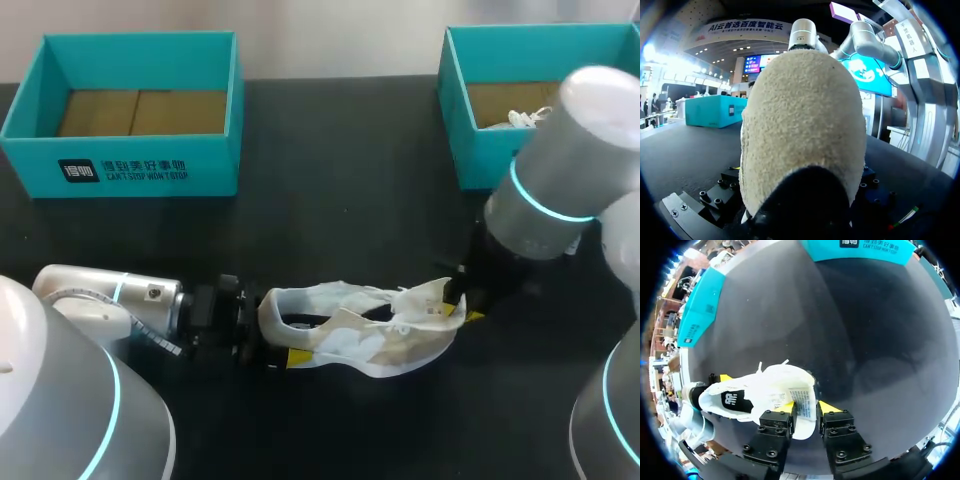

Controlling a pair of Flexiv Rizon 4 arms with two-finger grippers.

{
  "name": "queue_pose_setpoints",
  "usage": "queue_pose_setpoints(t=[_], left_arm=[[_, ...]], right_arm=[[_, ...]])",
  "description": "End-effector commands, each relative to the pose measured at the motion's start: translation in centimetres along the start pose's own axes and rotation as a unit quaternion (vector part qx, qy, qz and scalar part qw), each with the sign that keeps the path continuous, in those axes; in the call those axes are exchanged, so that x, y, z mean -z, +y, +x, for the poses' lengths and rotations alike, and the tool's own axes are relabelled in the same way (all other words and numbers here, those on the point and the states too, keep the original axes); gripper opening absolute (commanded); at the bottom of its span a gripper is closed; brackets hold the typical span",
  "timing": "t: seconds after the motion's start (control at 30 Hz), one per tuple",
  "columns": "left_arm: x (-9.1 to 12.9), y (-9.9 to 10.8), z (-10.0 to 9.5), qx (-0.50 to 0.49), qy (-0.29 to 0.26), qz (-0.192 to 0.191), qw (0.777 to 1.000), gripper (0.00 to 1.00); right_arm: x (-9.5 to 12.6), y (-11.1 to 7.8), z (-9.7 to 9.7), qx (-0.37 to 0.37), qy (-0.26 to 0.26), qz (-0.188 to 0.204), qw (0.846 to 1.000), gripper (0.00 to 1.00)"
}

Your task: Take the shoe out of the shoebox, open the shoe tongue, remove and reinsert the insole, then place the shoe into the shoebox

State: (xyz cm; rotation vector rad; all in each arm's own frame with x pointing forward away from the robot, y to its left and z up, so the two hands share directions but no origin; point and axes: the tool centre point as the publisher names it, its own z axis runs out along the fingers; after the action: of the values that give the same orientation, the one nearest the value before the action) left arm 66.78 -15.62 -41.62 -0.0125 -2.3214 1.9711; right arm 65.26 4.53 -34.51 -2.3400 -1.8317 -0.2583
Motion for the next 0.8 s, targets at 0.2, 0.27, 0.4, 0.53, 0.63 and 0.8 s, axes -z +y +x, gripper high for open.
queue_pose_setpoints(t=[0.2,0.27,0.4,0.53,0.63,0.8], left_arm=[[0.2,0.3,0.1,0.000,-0.001,0.001,1.000,0.00],[0.2,0.3,0.1,0.000,-0.001,0.001,1.000,0.00],[0.2,0.3,0.1,0.000,-0.001,0.001,1.000,0.00],[0.2,0.3,0.1,0.000,-0.001,0.001,1.000,0.00],[0.2,0.3,0.1,0.000,-0.001,0.001,1.000,0.00],[0.2,0.3,0.1,0.000,-0.001,0.001,1.000,0.00]], right_arm=[[0.5,-0.1,-0.5,-0.010,0.142,-0.015,0.990,0.42],[1.4,0.0,-0.2,-0.009,0.130,-0.021,0.991,0.42],[3.4,0.1,-0.2,-0.011,0.111,-0.037,0.993,0.44],[5.8,0.6,-0.8,-0.011,0.081,-0.060,0.995,0.47],[7.1,1.0,-1.6,-0.010,0.069,-0.068,0.995,0.49],[9.6,1.2,-0.9,0.024,0.026,-0.081,0.996,0.49]])
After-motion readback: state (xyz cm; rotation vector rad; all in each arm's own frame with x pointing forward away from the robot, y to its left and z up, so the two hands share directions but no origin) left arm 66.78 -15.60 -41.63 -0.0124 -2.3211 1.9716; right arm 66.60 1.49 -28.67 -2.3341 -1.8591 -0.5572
